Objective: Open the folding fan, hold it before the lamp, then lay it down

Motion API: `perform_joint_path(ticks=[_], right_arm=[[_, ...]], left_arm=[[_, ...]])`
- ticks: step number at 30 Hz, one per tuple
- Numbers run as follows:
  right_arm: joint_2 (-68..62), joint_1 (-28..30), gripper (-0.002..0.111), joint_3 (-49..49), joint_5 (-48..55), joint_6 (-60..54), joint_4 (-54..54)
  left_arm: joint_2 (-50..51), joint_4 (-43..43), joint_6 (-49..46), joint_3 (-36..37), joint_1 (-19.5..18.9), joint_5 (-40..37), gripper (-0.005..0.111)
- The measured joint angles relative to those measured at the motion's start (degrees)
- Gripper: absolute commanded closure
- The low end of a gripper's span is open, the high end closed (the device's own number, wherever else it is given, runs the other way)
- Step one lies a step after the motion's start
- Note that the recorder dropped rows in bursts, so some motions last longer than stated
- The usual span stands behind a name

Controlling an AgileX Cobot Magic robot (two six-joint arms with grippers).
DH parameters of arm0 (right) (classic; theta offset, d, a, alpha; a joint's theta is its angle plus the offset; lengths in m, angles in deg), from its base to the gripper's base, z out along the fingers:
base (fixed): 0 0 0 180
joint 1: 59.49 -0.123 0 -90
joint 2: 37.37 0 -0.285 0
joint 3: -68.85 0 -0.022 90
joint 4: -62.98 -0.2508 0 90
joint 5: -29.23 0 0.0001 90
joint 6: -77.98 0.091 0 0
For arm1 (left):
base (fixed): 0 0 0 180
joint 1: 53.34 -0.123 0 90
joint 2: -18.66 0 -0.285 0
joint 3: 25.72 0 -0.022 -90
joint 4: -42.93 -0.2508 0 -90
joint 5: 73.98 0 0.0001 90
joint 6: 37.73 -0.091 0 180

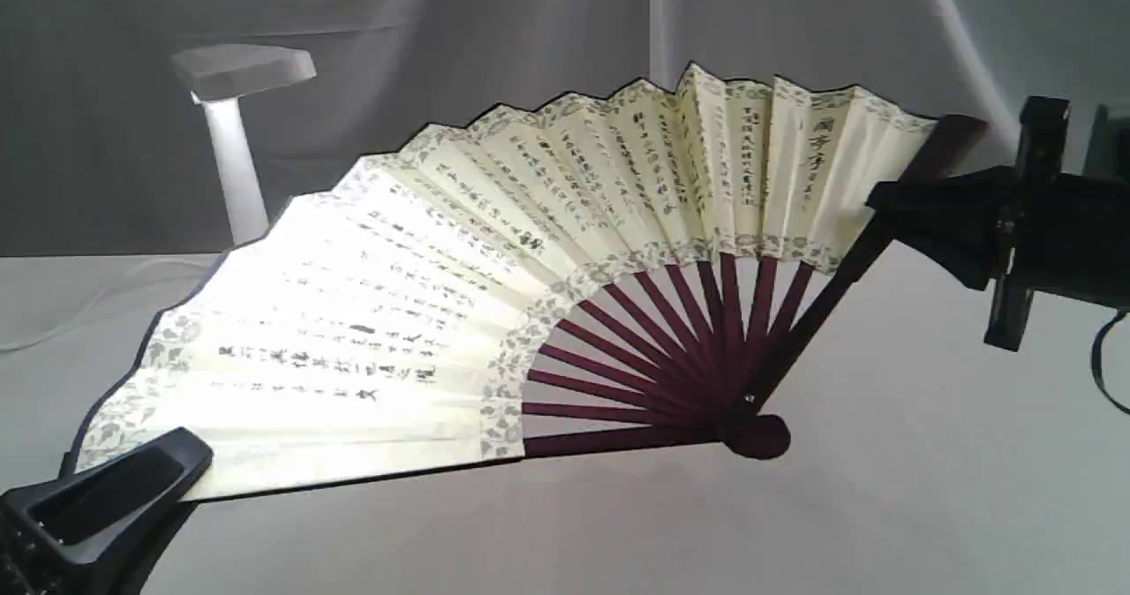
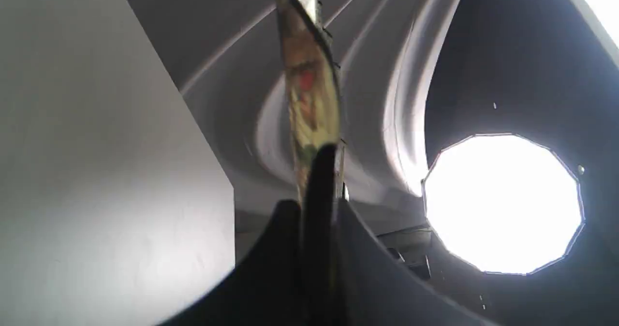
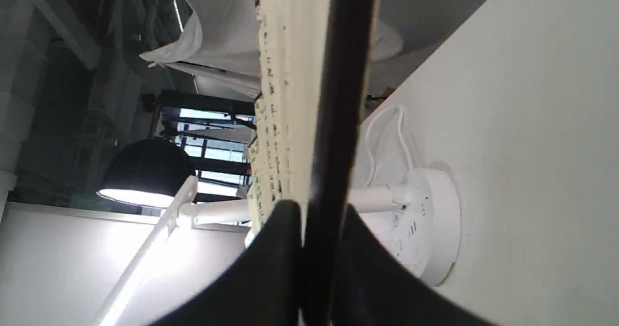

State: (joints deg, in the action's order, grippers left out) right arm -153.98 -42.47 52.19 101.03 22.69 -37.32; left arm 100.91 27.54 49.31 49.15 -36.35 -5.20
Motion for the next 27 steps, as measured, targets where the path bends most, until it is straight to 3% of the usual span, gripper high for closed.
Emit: perform_joint_path(ticks=[27], right_arm=[[0.09, 1.22, 0.108, 0.00, 2.56, 4.90, 0.49]], left_arm=[[-7.25, 0.85, -0.51, 0.09, 0.00, -2.36, 0.107]])
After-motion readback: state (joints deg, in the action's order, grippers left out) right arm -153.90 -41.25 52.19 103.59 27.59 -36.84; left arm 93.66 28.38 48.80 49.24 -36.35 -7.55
